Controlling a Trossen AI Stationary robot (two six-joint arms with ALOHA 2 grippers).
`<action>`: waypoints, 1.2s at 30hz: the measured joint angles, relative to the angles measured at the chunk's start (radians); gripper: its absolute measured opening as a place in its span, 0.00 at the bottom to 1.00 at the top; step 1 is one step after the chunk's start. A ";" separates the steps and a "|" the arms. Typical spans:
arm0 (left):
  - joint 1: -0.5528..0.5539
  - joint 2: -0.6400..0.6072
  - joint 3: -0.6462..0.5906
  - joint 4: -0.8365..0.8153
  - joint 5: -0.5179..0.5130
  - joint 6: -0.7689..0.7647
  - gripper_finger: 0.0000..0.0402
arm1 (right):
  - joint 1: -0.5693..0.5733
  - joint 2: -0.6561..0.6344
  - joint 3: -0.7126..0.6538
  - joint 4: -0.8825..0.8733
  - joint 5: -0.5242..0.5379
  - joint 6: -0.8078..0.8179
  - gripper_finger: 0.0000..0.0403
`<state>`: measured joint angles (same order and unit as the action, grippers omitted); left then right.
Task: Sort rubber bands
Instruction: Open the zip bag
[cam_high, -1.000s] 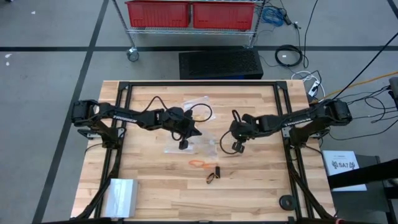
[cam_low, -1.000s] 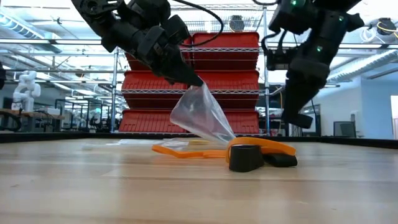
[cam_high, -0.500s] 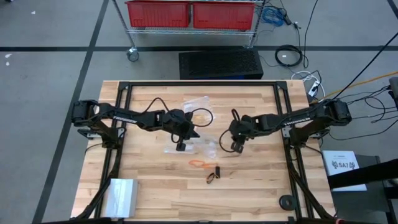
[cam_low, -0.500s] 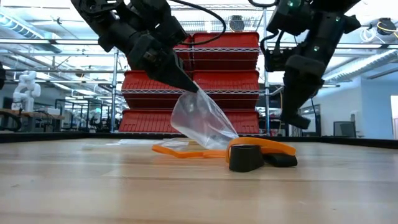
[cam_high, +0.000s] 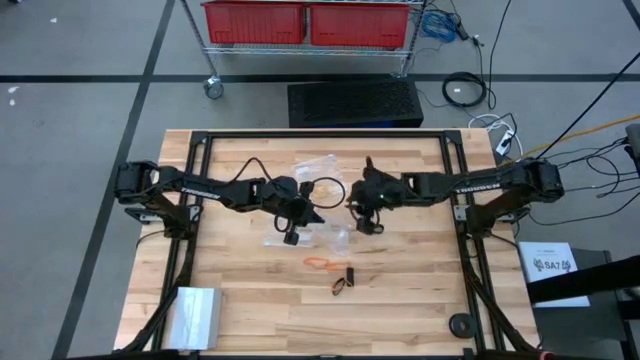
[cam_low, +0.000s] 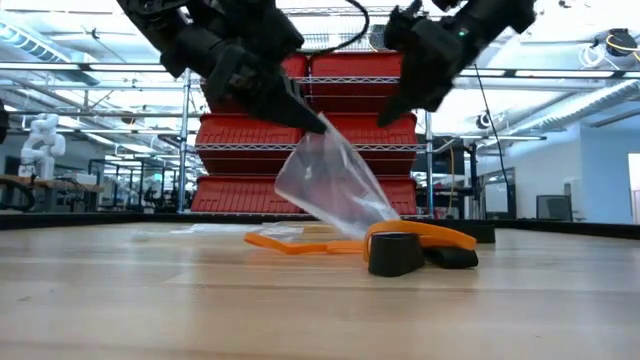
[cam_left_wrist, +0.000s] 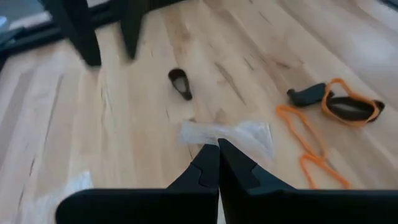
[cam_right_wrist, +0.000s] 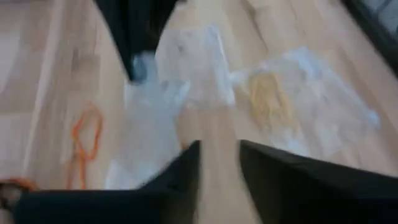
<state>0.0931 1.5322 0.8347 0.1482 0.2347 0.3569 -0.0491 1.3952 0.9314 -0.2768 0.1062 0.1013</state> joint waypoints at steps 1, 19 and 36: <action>-0.002 -0.001 0.005 0.001 0.001 0.001 0.00 | -0.012 0.004 0.000 0.016 -0.003 -0.022 0.13; -0.008 -0.010 0.052 -0.029 -0.024 0.045 0.00 | 0.014 0.084 -0.002 0.096 -0.246 -0.072 0.00; -0.017 -0.010 0.053 -0.029 -0.027 0.042 0.00 | 0.004 0.102 -0.002 0.094 -0.184 -0.117 0.00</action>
<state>0.0761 1.5223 0.8875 0.1189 0.2081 0.3989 -0.0455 1.4969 0.9298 -0.1827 -0.0776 -0.0160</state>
